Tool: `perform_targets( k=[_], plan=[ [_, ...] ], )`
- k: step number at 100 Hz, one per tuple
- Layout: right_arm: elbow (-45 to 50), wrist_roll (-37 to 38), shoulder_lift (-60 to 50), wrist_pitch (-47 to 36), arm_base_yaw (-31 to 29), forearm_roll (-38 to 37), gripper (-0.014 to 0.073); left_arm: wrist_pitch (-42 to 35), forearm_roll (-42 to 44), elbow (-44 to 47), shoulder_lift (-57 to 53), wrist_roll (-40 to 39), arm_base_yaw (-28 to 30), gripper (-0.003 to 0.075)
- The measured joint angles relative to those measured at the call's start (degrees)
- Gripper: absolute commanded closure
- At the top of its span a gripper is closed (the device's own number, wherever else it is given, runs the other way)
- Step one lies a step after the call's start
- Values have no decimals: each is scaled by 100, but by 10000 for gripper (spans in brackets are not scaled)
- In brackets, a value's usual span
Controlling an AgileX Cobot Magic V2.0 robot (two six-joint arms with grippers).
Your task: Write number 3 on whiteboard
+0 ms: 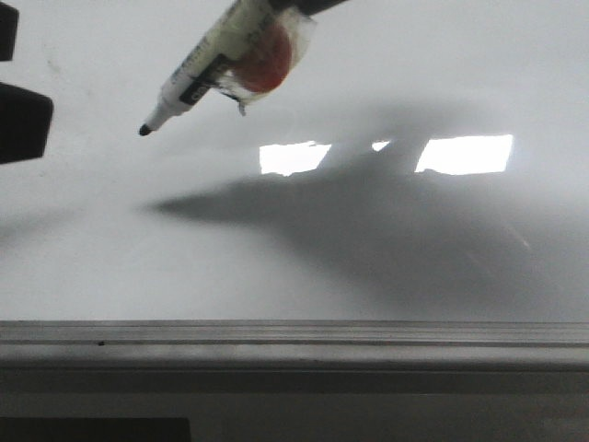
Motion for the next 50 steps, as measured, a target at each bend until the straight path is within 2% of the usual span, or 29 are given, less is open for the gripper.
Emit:
perform_targets(
  k=[29, 50],
  plan=[
    [-235, 211, 420, 33, -115, -948, 657, 22, 0, 0, -79, 0, 0, 282],
    [-252, 279, 426, 93, -304, -1006, 657, 35, 0, 0, -79, 0, 0, 282]
  ],
)
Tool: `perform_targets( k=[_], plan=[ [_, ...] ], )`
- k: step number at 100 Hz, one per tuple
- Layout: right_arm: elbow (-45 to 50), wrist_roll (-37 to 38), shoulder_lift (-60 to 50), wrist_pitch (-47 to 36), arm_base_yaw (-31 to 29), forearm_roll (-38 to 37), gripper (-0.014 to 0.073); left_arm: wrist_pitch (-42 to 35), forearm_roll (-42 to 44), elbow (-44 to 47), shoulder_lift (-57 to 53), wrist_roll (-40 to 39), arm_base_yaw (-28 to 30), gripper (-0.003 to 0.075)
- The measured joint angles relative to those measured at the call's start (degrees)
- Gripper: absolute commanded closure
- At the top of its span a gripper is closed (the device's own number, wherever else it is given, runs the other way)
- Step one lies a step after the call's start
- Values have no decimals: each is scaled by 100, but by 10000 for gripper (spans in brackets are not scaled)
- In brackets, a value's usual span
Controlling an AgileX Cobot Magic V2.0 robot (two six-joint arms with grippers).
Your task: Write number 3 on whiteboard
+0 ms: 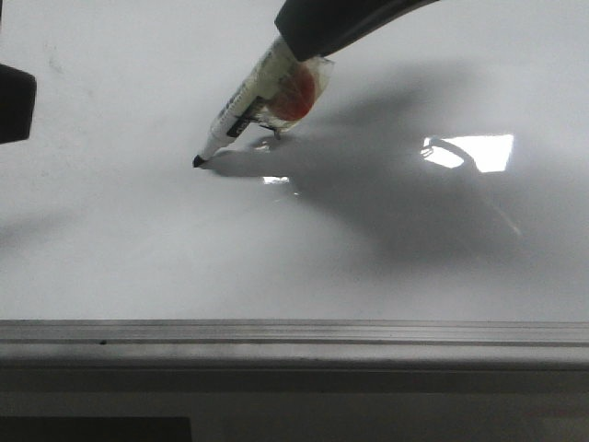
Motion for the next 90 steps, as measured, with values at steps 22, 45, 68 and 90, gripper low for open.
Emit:
perform_targets(
  k=[22, 45, 68, 90],
  plan=[
    [0, 136, -426, 368, -310, -399, 657, 0, 0, 0, 0, 0, 0, 282],
    [99, 216, -261, 403, -38, -440, 657, 0, 0, 0, -5, 0, 0, 282],
    [121, 799, -466, 782, -38, -1004, 657, 0, 0, 0, -5, 0, 0, 282],
    [219, 895, 25, 538, 543, -936, 657, 0, 0, 0, -5, 0, 0, 282]
  ],
)
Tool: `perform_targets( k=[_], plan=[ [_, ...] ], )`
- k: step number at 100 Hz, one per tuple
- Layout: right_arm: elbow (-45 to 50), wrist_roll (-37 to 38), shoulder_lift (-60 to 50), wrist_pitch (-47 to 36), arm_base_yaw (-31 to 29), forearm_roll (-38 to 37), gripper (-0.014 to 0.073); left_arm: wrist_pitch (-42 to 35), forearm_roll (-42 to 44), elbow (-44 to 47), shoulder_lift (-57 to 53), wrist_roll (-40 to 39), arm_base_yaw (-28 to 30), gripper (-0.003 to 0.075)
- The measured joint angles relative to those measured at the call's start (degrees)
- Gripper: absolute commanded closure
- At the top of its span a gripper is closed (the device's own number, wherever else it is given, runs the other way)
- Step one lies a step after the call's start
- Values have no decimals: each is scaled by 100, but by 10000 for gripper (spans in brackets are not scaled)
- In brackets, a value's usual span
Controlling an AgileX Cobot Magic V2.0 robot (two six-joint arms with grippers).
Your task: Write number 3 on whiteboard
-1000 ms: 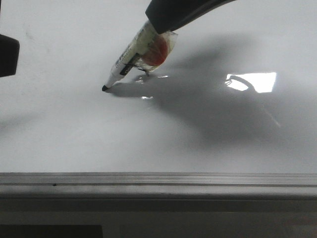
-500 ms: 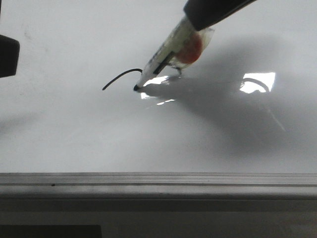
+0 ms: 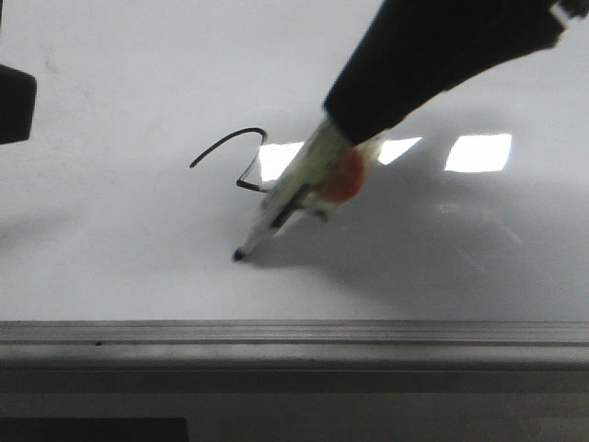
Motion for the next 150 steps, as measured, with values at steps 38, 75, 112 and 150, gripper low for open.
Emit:
perform_targets(
  k=[38, 75, 112, 150],
  plan=[
    [-606, 142, 158, 98, 737, -87, 657, -228, -112, 0, 757, -174, -260, 332],
    [-718, 142, 158, 108, 1054, -67, 657, -775, -233, 0, 1431, -196, -295, 735],
    [-727, 142, 158, 34, 1042, -56, 61, -796, -635, 0, 1437, -130, -319, 741],
    [-802, 142, -533, 220, 556, -53, 43, -784, -4798, 0, 1437, -242, 134, 741]
  ],
)
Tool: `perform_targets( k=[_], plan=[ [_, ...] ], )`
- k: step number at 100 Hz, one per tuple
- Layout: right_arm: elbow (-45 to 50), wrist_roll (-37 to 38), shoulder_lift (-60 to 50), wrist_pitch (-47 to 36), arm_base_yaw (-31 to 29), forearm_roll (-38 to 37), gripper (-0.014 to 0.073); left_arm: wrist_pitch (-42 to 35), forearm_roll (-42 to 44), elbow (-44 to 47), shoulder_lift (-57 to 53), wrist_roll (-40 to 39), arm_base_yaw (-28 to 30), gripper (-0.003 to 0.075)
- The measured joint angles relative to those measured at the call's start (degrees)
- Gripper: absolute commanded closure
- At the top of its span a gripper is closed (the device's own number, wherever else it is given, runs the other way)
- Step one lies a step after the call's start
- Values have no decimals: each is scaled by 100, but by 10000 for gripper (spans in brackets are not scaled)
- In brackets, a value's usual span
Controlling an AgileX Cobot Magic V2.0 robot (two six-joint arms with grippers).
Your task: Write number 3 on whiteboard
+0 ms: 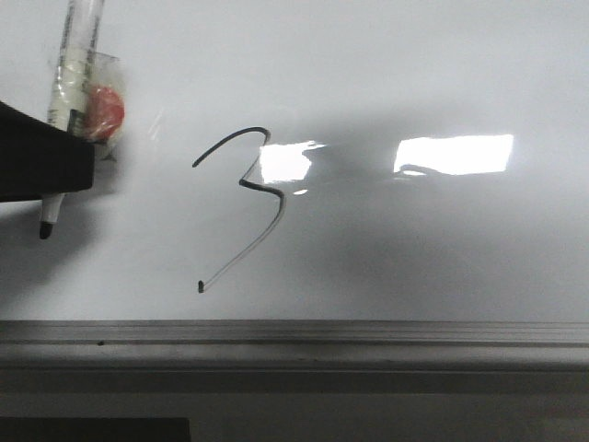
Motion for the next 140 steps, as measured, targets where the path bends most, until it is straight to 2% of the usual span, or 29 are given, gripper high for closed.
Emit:
perform_targets(
  k=[20, 55, 60, 67, 79, 85, 89, 112, 117, 120, 123, 125, 129, 130, 132, 133, 138, 140],
  plan=[
    [0, 0, -227, 35, -23, 0, 53, -10, -947, 0, 8, -14, 64, 741],
    [0, 0, -227, 35, -45, 0, 53, 263, -1112, 0, 8, -14, 236, 732],
    [0, 0, -227, 35, -45, 0, 53, 276, -1112, 0, 8, -14, 236, 699],
    [0, 0, -227, 35, -45, 0, 53, 323, -1112, 0, 8, -14, 236, 601],
    [0, 0, -227, 35, -45, 0, 53, 348, -1095, 0, 8, -14, 236, 367],
    [0, 0, -227, 35, -45, 0, 53, 348, -1095, 0, 8, -14, 236, 308],
    [0, 0, -227, 35, -45, 0, 53, 338, -1095, 0, 8, -17, 236, 298],
    [0, 0, -227, 35, -45, 0, 55, 272, -1069, 0, -68, 12, 236, 300],
    [0, 0, -227, 35, -45, 0, 94, 264, -1069, 0, -140, 51, 236, 306],
    [0, 7, -236, 35, -57, 0, 151, 264, -1069, 0, -199, 104, 236, 325],
    [0, 19, -251, 44, -57, 0, 262, 264, -1069, 0, -276, 143, 236, 360],
    [0, 13, -268, 44, -68, 0, 316, 264, -1069, 0, -351, 181, 236, 399],
    [0, 35, -337, 44, -80, 0, 525, 264, -1069, 0, -527, 251, 236, 519],
    [0, 47, -351, 44, -91, 0, 555, 264, -1069, 0, -560, 284, 236, 519],
    [0, 47, -395, 44, -106, 0, 615, 264, -1069, 0, -663, 344, 236, 575],
    [0, 58, -412, 44, -106, 0, 671, 264, -1069, 0, -699, 359, 236, 613],
    [0, 56, -549, 44, -133, -11, 648, 281, -1069, 0, -1000, 529, 236, 741],
    [15, 56, -621, 32, -146, -11, 643, 296, -1058, 0, -1076, 616, 236, 737]
  ],
)
